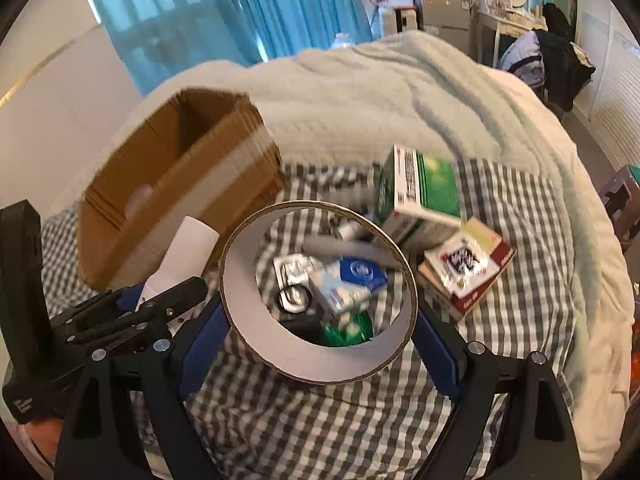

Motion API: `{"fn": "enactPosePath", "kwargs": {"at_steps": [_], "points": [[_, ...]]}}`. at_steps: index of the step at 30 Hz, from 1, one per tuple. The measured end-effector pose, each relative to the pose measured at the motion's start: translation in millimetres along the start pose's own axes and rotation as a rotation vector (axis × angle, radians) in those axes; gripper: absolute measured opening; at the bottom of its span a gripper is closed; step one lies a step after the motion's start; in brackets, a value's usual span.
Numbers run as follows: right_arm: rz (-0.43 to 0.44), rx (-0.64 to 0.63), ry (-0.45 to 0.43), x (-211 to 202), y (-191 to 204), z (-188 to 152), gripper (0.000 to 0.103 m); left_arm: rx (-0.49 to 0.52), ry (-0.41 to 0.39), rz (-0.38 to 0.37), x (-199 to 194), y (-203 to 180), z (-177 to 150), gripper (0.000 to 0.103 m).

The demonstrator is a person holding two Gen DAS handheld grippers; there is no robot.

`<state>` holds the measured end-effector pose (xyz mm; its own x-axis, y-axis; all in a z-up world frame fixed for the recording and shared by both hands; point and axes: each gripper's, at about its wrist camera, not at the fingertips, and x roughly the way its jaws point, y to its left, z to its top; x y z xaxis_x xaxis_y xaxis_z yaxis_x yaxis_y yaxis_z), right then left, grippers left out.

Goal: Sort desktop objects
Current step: 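Carry the hair dryer and tape roll into the box and release both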

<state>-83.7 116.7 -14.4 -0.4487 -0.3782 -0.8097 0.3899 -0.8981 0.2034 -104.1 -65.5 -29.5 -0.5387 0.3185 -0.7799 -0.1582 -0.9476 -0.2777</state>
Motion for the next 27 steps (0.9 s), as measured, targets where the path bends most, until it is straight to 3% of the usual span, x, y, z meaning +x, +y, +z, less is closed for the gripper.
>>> {"fn": "enactPosePath", "kwargs": {"at_steps": [5, 12, 18, 27], "points": [[0.020, -0.033, -0.055, -17, 22, 26, 0.087, -0.022, -0.106, 0.008, -32, 7, 30, 0.046], [0.099, -0.145, -0.088, -24, 86, 61, 0.087, -0.062, -0.229, 0.107, -72, 48, 56, 0.046], [0.129, -0.225, -0.077, -2, 138, 80, 0.087, -0.133, -0.229, 0.186, -70, 97, 55, 0.046], [0.147, -0.200, -0.017, 51, 166, 97, 0.087, -0.176, -0.207, 0.234, -55, 135, 45, 0.046]]}}
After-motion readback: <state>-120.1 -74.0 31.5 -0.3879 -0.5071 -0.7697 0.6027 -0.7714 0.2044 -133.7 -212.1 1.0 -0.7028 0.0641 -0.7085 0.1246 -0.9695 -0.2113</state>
